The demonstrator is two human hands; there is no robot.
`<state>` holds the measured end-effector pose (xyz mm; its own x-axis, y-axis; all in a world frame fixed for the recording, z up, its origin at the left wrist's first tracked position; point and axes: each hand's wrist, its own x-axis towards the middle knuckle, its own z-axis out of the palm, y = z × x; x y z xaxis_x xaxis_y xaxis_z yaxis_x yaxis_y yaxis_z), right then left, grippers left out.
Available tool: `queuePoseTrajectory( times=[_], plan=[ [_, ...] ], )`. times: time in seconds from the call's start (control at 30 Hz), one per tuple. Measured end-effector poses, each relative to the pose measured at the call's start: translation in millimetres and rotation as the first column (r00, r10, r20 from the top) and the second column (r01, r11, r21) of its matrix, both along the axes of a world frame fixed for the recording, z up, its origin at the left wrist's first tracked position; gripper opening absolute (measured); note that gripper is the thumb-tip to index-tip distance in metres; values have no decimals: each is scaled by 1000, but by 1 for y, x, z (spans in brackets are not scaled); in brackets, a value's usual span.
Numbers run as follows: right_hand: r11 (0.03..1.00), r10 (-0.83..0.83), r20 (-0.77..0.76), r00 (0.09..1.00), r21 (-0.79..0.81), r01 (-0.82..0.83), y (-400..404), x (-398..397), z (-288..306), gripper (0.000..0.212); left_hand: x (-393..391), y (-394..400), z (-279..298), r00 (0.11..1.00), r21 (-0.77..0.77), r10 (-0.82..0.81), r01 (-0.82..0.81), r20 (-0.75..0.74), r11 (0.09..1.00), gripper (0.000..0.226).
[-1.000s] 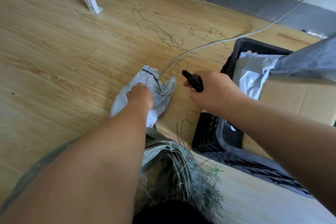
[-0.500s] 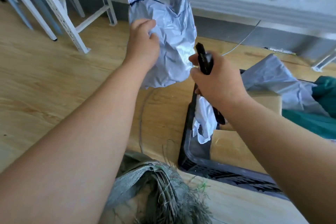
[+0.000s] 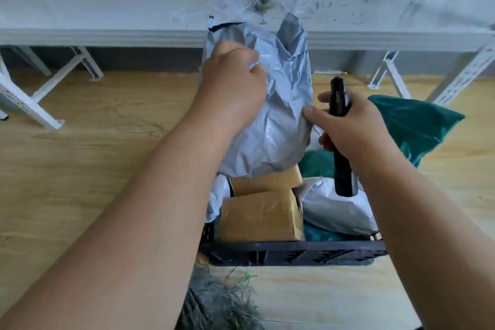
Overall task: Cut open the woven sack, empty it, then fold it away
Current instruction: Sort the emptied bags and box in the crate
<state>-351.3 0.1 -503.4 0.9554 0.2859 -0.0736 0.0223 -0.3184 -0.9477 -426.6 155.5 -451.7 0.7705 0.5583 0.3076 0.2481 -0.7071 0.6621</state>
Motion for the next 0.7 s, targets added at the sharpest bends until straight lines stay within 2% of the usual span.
queuePoseTrajectory(
  times=[0.17,0.3,0.4,0.47,0.63,0.7],
  plan=[
    [984,37,-61,997,-171,-47,-40,11,-24,31,5,-31,-35,983,-4,-28,28,-181,1000,36],
    [986,27,70,997,-164,-15,-45,9,-22,29,0,-27,-54,967,9,51,-50,-249,999,55],
    [995,77,172,982,-79,-64,-40,5,-10,35,-2,-26,-62,931,-181,36,-108,-362,978,73],
    [992,118,157,981,-65,-109,-38,3,-9,36,-1,-32,-67,907,-238,-33,-75,-419,968,70],
    [989,125,12,992,-75,-124,-42,10,-22,45,11,-42,-65,936,-74,-51,27,-348,997,54],
    [989,127,-66,990,-67,-131,-42,10,-28,62,14,-44,-64,945,-82,-73,49,-318,995,47]
  ],
)
